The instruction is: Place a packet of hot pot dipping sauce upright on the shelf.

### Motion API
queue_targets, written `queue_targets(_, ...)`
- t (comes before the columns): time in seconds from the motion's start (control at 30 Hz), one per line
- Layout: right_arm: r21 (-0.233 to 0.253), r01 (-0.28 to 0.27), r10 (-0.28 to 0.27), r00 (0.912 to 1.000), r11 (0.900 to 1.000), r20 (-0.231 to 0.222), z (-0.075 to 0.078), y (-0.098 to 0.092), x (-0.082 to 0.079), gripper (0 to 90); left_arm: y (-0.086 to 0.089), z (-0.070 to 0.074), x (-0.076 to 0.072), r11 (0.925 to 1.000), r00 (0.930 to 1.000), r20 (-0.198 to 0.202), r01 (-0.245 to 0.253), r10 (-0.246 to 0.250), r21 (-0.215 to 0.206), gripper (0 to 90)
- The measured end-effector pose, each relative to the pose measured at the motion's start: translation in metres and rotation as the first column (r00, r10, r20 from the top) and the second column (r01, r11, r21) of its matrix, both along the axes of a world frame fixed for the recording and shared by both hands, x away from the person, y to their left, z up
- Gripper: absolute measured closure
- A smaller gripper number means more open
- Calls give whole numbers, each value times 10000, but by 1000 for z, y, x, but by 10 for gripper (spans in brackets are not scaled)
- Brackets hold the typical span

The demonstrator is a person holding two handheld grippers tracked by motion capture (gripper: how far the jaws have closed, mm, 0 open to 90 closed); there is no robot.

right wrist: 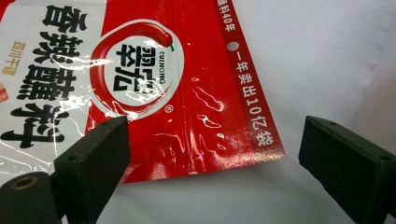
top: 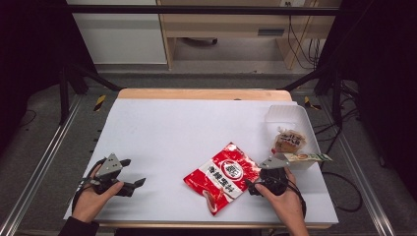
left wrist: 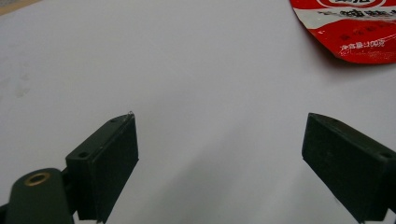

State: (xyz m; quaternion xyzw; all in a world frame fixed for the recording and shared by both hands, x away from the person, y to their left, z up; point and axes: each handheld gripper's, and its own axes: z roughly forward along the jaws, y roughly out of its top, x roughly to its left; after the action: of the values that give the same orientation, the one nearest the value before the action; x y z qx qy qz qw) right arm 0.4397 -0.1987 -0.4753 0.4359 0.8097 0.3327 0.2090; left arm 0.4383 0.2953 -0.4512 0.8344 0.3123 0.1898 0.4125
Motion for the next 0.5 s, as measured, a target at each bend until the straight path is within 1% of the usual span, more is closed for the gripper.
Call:
queue_targets(0.13, -9, -14, 13, 9999, 10000, -108, -1, 1, 1, 92, 0, 0, 0, 10000, 10000, -2, 13, -13, 20, 105)
queue_targets(0.17, -39, -107, 106, 9997, 9999, -199, -2, 1, 1, 92, 0, 0, 0, 10000, 10000, -3, 7, -7, 11, 105)
queue_targets(0.2, -39, -107, 106, 9997, 9999, -199, -2, 1, 1, 92, 0, 0, 0, 10000, 10000, -8, 0, 0, 6, 105)
queue_targets(0.3, 39, -161, 162, 9994, 9999, -295, -3, 3, 1, 107, 0, 0, 0, 10000, 10000, 6, -7, 7, -12, 105)
queue_targets(0.4, 254, -343, 349, 9991, 9991, -247, -1, 4, 0, 114, 0, 0, 0, 10000, 10000, 7, 4, -4, -3, 105)
queue_targets(0.5, 520, -306, 318, 9993, 9982, -218, 1, 5, -2, 120, 0, 0, -1, 10000, 10000, 15, 23, -23, -17, 105)
